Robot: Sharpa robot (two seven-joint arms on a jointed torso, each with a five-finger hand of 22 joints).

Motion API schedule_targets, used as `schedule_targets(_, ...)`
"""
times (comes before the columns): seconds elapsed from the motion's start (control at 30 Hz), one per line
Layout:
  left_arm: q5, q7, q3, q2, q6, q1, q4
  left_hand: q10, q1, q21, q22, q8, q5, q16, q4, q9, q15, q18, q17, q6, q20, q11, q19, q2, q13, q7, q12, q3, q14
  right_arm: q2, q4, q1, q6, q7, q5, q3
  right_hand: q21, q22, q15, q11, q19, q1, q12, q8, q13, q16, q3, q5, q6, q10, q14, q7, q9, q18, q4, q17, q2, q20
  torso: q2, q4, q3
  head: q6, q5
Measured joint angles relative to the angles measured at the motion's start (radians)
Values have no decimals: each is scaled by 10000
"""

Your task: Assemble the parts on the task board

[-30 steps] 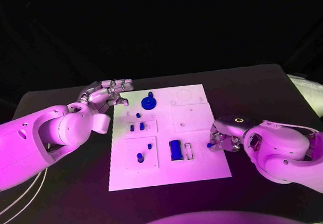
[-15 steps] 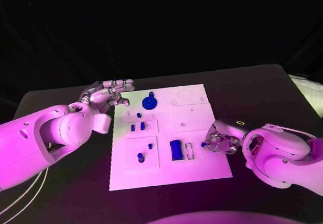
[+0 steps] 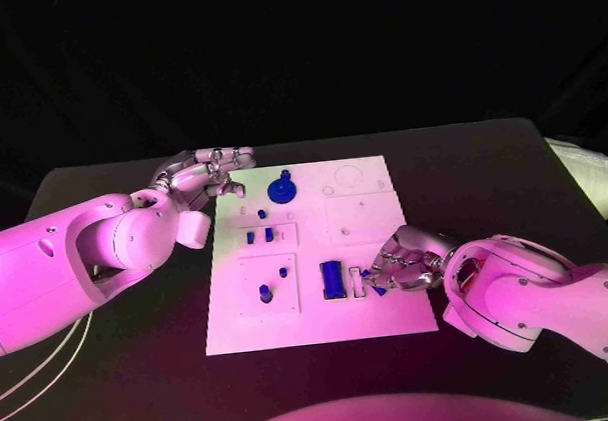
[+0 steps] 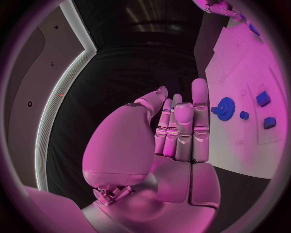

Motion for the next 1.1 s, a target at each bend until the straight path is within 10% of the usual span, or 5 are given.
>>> schedule_targets(0.97,-74,-60,0,-5,173,0,24,0,0,-39,1,0,0,0,0,0,18,0,-17,0,0,0,0,0,0,0,0,0,-18,392,-192,12,-160,-132,484,3,70,-4,2,38,0,-1120,384,159,326,38,-258,578,223,221,2,-114,466,0,527,-3,-134,1,-5,5,4,-23,74)
schedule_targets(1.1,-77,-71,0,-6,184,0,25,-75,0,-39,-10,0,0,0,0,0,18,-1,-28,0,0,3,0,0,0,0,0,1,-18,419,-204,21,-107,-182,356,6,69,-4,2,37,0,-1634,368,113,321,38,-863,501,228,222,1,-119,472,-1,841,-4,-568,1,-7,2,4,-30,81)
